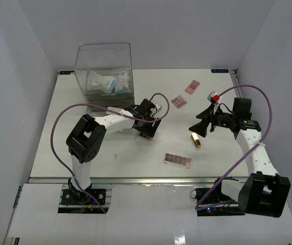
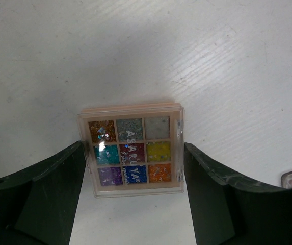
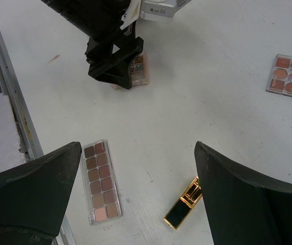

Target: Organize the makeup

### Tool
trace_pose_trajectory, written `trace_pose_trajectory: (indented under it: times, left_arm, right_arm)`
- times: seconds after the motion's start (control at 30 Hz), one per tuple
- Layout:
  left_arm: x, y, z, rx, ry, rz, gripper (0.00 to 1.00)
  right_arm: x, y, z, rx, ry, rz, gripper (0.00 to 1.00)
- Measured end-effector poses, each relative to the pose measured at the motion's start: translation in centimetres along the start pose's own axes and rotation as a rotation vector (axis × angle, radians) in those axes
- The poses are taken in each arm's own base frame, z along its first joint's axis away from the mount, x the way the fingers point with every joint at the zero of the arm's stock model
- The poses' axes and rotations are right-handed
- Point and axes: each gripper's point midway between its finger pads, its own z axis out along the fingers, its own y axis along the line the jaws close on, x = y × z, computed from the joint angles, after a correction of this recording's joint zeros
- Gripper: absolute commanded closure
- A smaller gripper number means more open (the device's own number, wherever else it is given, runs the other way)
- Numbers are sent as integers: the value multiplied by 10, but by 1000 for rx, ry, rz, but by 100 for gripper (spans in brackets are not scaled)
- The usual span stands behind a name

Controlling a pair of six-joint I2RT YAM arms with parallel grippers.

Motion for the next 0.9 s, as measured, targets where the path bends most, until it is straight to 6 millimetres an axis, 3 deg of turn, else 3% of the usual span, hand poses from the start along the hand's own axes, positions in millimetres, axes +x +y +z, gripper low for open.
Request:
trace_pose_trajectory:
  times: [0.2, 0.4, 0.5, 0.6, 0.7, 0.77, 0.9]
  left_arm:
    - [-13, -25, -23, 77, -51, 17, 68]
    - [-61, -44, -88, 149, -256, 21, 73]
    - [-80, -38, -119, 148, -350, 5, 75]
    - [-91, -7, -143, 109, -414, -48, 74]
    - [-91, 49, -157, 5, -440, -131, 74]
    - [-85, 89, -160, -88, -434, -187, 73]
    - [-63, 137, -158, -211, -382, -246, 73]
  right_arm:
    - [0, 0, 0, 1, 0, 0, 2]
    - [0, -1, 0, 4, 1, 0, 2]
    - [1, -1, 0, 4, 2, 1, 2]
    - [2, -1, 0, 6, 2, 4, 2]
    - [3, -2, 0, 8, 1, 5, 2]
    - [3, -2, 0, 8, 1, 4, 2]
    - [3, -3, 0, 9, -1, 1, 2]
